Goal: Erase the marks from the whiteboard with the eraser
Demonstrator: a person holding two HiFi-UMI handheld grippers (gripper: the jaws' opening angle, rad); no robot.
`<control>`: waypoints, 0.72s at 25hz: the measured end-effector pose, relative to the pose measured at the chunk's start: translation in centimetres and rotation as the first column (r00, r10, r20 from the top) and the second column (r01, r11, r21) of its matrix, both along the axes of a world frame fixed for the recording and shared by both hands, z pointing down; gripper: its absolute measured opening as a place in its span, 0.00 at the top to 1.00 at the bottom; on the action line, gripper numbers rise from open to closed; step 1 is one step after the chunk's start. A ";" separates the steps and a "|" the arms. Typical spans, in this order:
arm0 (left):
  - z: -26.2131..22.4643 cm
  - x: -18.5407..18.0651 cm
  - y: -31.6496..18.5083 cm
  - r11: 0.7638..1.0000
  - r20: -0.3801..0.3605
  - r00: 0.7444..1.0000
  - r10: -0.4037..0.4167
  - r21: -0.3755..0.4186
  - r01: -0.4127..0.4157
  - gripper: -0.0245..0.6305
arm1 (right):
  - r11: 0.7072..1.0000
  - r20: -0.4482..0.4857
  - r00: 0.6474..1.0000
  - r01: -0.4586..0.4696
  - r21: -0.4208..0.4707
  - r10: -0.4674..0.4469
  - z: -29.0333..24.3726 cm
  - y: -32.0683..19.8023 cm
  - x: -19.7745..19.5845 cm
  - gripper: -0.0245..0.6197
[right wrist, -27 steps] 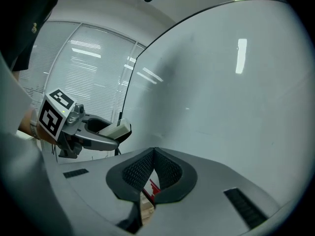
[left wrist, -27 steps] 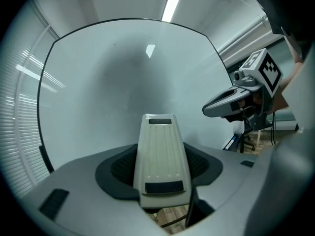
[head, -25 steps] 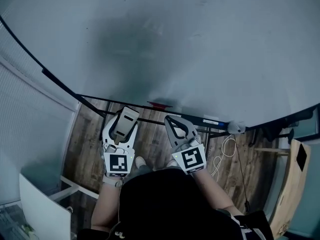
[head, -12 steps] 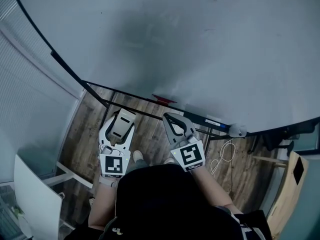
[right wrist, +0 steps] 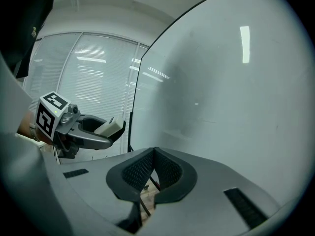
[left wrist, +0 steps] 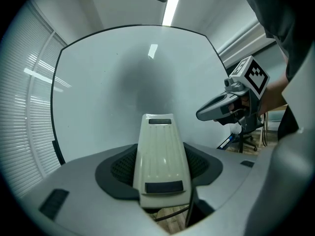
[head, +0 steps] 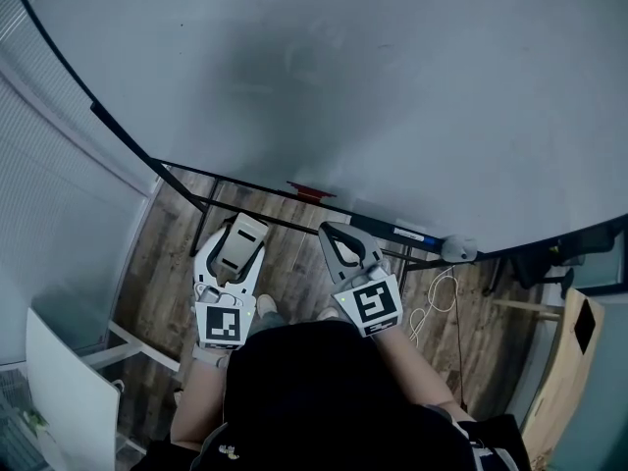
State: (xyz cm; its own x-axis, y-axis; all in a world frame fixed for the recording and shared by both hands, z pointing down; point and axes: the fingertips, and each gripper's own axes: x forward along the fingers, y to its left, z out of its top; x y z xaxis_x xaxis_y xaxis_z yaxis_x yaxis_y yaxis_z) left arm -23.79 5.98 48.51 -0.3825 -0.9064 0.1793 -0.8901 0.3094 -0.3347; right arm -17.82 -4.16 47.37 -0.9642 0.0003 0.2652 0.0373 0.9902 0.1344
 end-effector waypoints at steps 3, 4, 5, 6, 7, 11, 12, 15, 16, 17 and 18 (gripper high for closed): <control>-0.6 0.3 -0.6 1.000 -0.001 1.000 0.009 0.016 -0.009 0.56 | 1.000 -0.002 1.000 -0.019 -0.006 0.019 0.0 -0.3 0.5 0.92; -0.6 0.4 -0.7 1.000 -0.004 1.000 0.008 0.018 -0.007 0.56 | 1.000 -0.001 1.000 -0.023 -0.003 0.023 -0.1 -0.4 0.7 0.92; -0.6 0.6 -0.7 1.000 -0.004 1.000 0.010 0.016 -0.010 0.56 | 1.000 -0.001 1.000 -0.025 0.002 0.025 -0.2 -0.4 0.8 0.92; -0.5 0.7 -0.8 1.000 0.001 1.000 0.019 0.009 -0.019 0.56 | 1.000 -0.001 1.000 -0.029 0.005 0.029 -0.2 -0.5 0.9 0.92; -0.2 0.8 -0.9 0.999 0.007 0.999 0.033 0.000 -0.033 0.56 | 0.999 -0.002 0.999 -0.036 0.002 0.036 -0.2 -0.6 1.1 0.92; -0.5 1.1 -1.5 0.999 0.009 0.999 0.051 0.003 -0.051 0.56 | 0.998 -0.006 0.998 -0.058 0.003 0.058 0.0 -1.1 1.7 0.92; -0.6 1.2 -1.7 0.999 0.006 0.999 0.050 0.009 -0.050 0.56 | 0.998 -0.007 0.998 -0.065 0.001 0.065 0.0 -1.2 1.8 0.92; -0.6 1.4 -2.1 0.998 0.011 0.998 0.062 0.007 -0.062 0.56 | 0.997 -0.008 0.997 -0.078 0.005 0.078 0.0 -1.5 2.1 0.92; -0.6 1.5 -2.2 0.998 0.011 0.998 0.067 0.007 -0.067 0.56 | 0.996 -0.010 0.996 -0.084 0.003 0.084 0.1 -1.6 2.2 0.92; -0.6 1.5 -2.4 0.997 0.011 0.997 0.071 0.007 -0.071 0.56 | 0.996 -0.011 0.996 -0.091 -0.002 0.091 0.1 -1.7 2.4 0.92; -0.6 1.6 -2.5 0.997 0.012 0.997 0.075 0.006 -0.075 0.56 | 0.995 -0.012 0.995 -0.097 -0.005 0.097 0.1 -1.8 2.5 0.92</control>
